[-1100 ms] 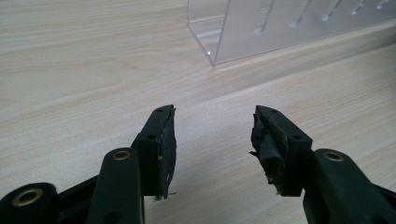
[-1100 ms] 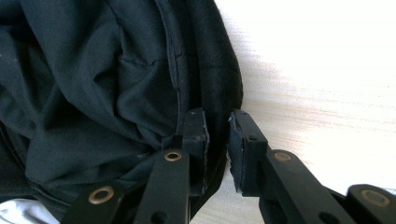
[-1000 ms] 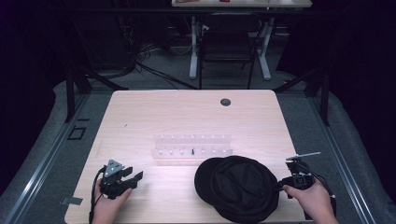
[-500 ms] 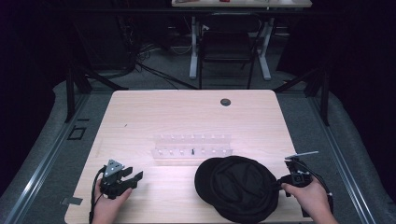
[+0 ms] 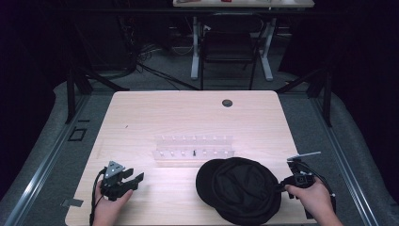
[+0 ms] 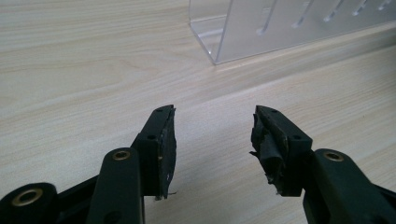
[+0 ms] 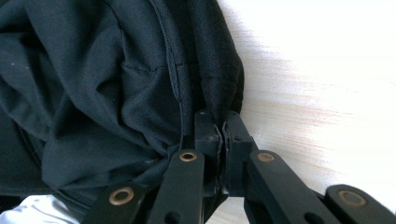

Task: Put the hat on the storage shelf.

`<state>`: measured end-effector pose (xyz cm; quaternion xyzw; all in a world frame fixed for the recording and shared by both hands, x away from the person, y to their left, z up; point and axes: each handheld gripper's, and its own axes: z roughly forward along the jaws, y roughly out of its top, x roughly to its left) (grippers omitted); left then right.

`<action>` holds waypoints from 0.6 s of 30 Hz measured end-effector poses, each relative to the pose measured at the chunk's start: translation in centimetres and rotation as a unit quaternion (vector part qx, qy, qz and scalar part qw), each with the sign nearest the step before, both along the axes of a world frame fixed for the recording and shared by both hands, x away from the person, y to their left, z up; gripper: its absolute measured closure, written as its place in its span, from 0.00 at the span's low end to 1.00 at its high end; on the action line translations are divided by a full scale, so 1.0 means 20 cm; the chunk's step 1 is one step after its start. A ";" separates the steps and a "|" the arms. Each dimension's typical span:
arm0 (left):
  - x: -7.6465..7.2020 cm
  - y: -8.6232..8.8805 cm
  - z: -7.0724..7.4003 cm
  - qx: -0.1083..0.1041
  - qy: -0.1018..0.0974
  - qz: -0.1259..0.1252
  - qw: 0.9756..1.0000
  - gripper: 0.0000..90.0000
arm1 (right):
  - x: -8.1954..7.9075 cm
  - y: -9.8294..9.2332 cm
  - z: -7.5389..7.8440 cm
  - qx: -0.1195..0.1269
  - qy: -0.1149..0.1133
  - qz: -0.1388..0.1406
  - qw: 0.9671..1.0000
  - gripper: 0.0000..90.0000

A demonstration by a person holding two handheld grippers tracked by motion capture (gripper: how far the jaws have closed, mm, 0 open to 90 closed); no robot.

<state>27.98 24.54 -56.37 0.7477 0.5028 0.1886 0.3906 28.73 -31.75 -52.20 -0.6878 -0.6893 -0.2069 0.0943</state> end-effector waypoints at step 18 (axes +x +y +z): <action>0.00 0.00 0.00 -0.002 0.001 0.002 1.000 0.55 | -0.04 -0.05 0.17 0.087 -0.019 0.000 0.996 0.98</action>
